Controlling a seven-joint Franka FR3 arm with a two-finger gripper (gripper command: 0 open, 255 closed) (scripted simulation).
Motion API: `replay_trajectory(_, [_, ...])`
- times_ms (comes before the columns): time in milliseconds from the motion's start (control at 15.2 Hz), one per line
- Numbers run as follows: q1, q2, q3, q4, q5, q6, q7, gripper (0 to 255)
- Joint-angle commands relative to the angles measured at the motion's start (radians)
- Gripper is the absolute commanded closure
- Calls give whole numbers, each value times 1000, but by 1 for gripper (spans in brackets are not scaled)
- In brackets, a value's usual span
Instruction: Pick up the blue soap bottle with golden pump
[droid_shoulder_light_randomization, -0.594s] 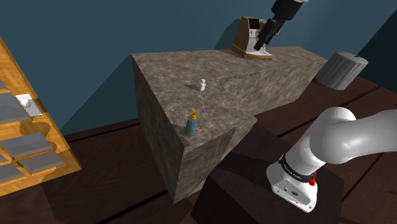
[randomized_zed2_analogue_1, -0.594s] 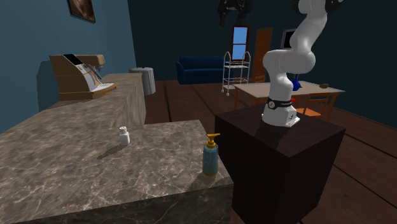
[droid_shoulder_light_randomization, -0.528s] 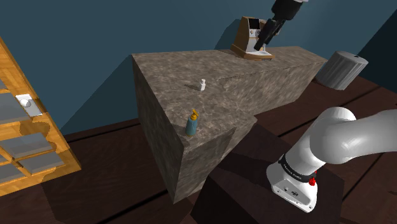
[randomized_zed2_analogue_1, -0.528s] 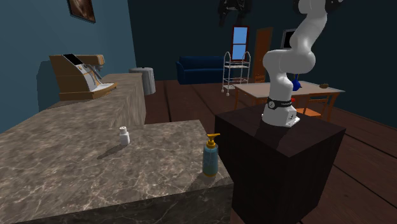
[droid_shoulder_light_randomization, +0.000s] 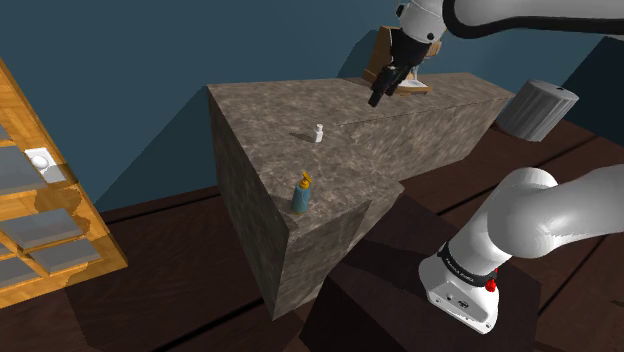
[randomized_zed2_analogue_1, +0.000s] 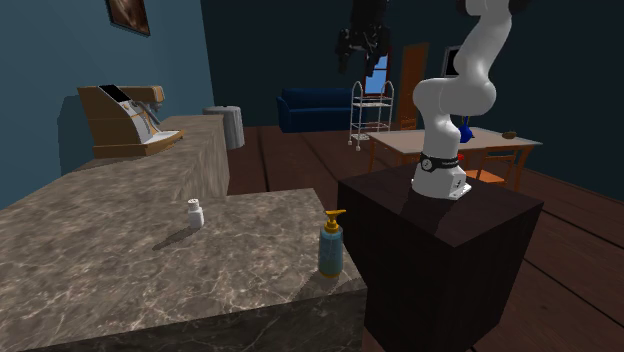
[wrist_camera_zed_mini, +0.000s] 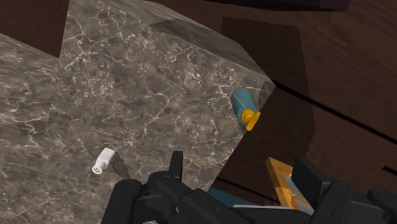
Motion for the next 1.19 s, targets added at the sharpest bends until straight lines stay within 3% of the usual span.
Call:
replay_trajectory(0, [2, 34, 5, -41, 5, 72, 12, 0])
replay_trajectory(594, [23, 274, 51, -121, 28, 371, 91, 0])
replay_trajectory(1122, [35, 564, 92, -95, 21, 617, 170, 0])
